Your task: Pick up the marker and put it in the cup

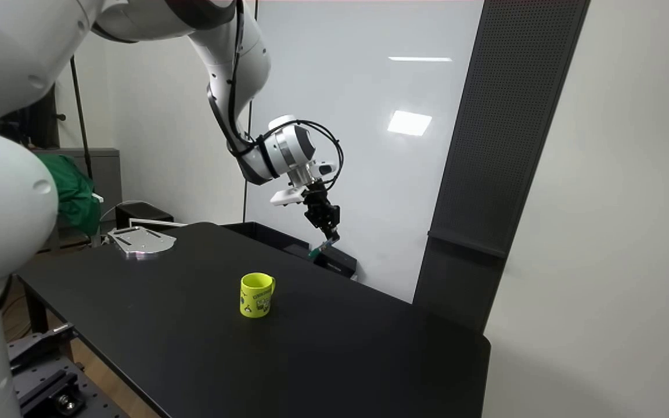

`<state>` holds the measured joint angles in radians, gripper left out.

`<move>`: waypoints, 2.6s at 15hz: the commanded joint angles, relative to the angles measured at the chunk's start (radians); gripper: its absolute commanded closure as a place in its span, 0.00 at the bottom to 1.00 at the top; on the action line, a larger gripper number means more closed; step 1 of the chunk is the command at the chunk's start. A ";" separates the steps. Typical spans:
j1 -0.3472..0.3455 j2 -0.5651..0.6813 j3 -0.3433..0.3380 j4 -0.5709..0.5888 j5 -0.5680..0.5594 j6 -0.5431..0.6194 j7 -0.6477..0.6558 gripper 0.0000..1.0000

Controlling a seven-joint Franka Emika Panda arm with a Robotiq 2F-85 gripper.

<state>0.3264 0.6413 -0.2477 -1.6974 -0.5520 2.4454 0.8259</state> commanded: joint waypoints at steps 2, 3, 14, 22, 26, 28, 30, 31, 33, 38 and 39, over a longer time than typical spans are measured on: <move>-0.031 -0.049 0.027 -0.060 0.000 0.052 -0.061 0.95; -0.035 -0.050 0.029 -0.063 0.003 0.060 -0.075 0.95; -0.028 -0.018 0.021 -0.035 0.006 0.061 -0.103 0.78; -0.030 -0.015 0.032 -0.037 0.014 0.067 -0.113 0.95; -0.022 -0.018 0.047 -0.043 0.015 0.066 -0.117 0.95; -0.020 -0.021 0.057 -0.050 0.015 0.069 -0.127 0.95; -0.019 -0.023 0.066 -0.056 0.015 0.074 -0.139 0.95; -0.010 -0.018 0.072 -0.053 0.014 0.070 -0.139 0.95; 0.001 -0.014 0.083 -0.054 0.014 0.068 -0.144 0.95; 0.042 0.016 0.115 -0.038 0.022 0.064 -0.154 0.95; 0.046 0.015 0.121 -0.042 0.024 0.068 -0.163 0.95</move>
<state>0.3597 0.6529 -0.1389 -1.7415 -0.5455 2.5091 0.6914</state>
